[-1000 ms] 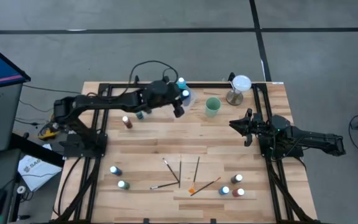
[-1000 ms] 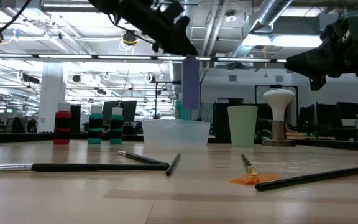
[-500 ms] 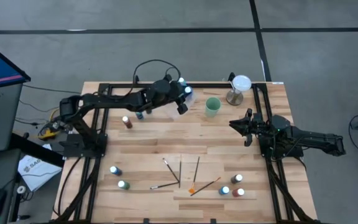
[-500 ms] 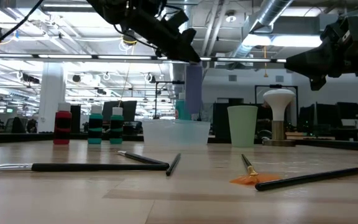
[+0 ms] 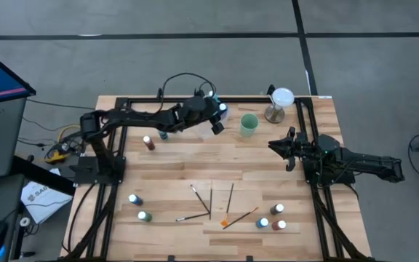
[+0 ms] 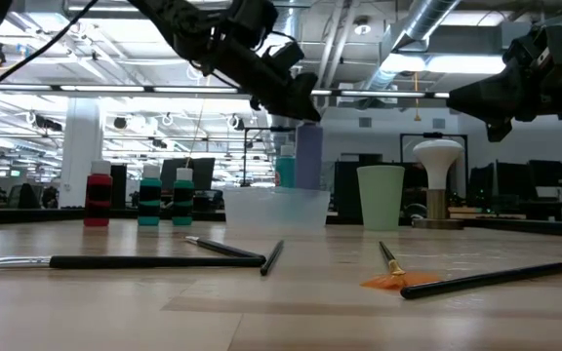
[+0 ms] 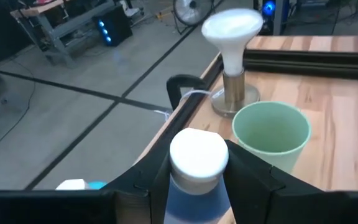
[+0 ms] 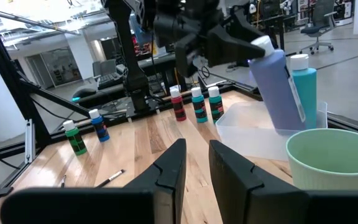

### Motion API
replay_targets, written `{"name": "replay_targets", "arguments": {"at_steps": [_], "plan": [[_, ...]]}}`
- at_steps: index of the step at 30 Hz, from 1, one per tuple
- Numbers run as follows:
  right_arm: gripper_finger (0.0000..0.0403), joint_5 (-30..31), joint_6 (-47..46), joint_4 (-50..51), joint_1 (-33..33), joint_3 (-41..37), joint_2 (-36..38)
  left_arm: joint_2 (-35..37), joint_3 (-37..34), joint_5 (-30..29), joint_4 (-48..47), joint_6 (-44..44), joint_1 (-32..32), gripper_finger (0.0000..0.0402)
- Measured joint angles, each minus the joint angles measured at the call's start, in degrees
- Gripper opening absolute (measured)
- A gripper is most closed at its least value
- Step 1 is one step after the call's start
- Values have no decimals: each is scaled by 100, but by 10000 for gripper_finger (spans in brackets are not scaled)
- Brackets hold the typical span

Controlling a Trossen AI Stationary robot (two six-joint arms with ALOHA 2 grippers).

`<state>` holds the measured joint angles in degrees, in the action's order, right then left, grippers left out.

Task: Pick & Place Paint Supplies
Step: Put the large blue paint bottle into the transparent bin

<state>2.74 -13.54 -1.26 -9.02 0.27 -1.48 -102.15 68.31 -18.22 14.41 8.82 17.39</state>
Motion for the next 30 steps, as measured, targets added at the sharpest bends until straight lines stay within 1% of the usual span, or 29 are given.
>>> {"name": "replay_targets", "arguments": {"at_steps": [5, 10, 16, 22, 27, 30], "plan": [[65, 0, -1, 0, -1, 0, -1, -56, 0, 6, 71, -49, 115, 119], [65, 1, -2, 0, -2, -1, -2, -126, -42, 170, 35, -475, 216, 126], [65, 0, -2, 0, -1, -2, -1, -127, -167, 161, 47, -612, 256, 119], [65, 0, 0, 0, 0, -2, 0, -125, -339, 216, 55, -824, 253, 127], [65, 0, 0, 0, -2, -2, 0, -122, -341, 216, 168, -839, 253, 121], [65, 1, -2, 0, -2, -2, -2, -120, -342, 215, 163, -1020, 275, 123]]}}
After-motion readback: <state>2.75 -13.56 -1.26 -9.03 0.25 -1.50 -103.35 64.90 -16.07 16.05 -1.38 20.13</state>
